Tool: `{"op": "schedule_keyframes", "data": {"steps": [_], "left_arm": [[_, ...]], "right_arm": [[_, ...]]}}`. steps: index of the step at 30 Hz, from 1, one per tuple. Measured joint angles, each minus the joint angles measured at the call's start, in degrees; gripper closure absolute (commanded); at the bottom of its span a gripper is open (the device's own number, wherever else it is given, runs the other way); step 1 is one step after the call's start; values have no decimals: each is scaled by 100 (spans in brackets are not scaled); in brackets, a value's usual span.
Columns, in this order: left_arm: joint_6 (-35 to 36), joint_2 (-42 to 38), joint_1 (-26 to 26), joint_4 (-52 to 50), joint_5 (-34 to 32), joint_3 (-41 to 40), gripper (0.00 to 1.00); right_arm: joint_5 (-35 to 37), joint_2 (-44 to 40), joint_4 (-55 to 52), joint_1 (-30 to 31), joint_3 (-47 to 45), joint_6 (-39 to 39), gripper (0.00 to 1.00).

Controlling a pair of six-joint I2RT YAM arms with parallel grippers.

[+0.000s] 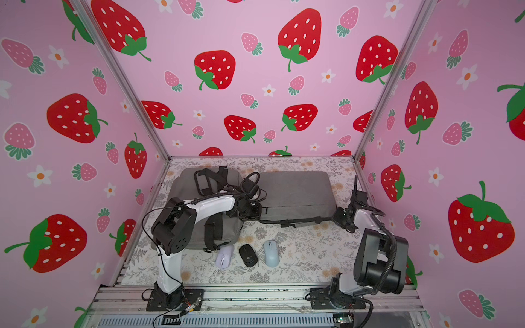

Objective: Put the mouse into the laptop bag
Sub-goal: Unzip the zipper on the zippered laptop bag, then open the zippered laptop bag at the center of the board.

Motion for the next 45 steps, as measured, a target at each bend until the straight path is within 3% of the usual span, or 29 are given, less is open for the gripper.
{"op": "schedule_keyframes", "data": {"steps": [7,9,11,13,14,17,22,28,31,33,34,36,38,45], "left_arm": [[-2,0,-79,179,133,-20,100],[0,0,-111,179,127,-20,100],[28,0,-197,164,70,-13,77],[52,2,-275,63,-15,31,56],[83,2,-334,-9,-59,83,48],[127,2,-525,-168,-155,289,40],[177,-74,-750,-315,-361,485,34],[264,-323,-807,-553,-564,575,28],[302,-348,-804,-560,-623,645,25],[310,-348,-807,-568,-643,647,23],[326,-348,-811,-575,-682,647,19],[361,-348,-822,-581,-750,647,14],[431,-348,-822,-595,-824,647,13],[831,-352,-883,-608,-1134,651,9]], "right_arm": [[-356,640,-26,-466,282,15,99],[-354,640,-35,-446,328,37,78],[-199,597,-61,-321,380,52,54],[39,470,-103,-155,417,7,44],[155,350,-146,-4,422,11,41],[481,-136,-317,557,426,-55,37],[789,-813,-538,1394,326,-101,33],[717,-955,-584,1746,-208,-31,32],[664,-796,-575,1858,-348,31,33],[579,-634,-514,1937,-385,55,40],[520,-557,-476,1989,-393,55,47],[376,-472,-413,2092,-402,107,80],[245,-498,-354,2199,-398,153,97],[48,-1121,-785,2247,151,131,100]]}}
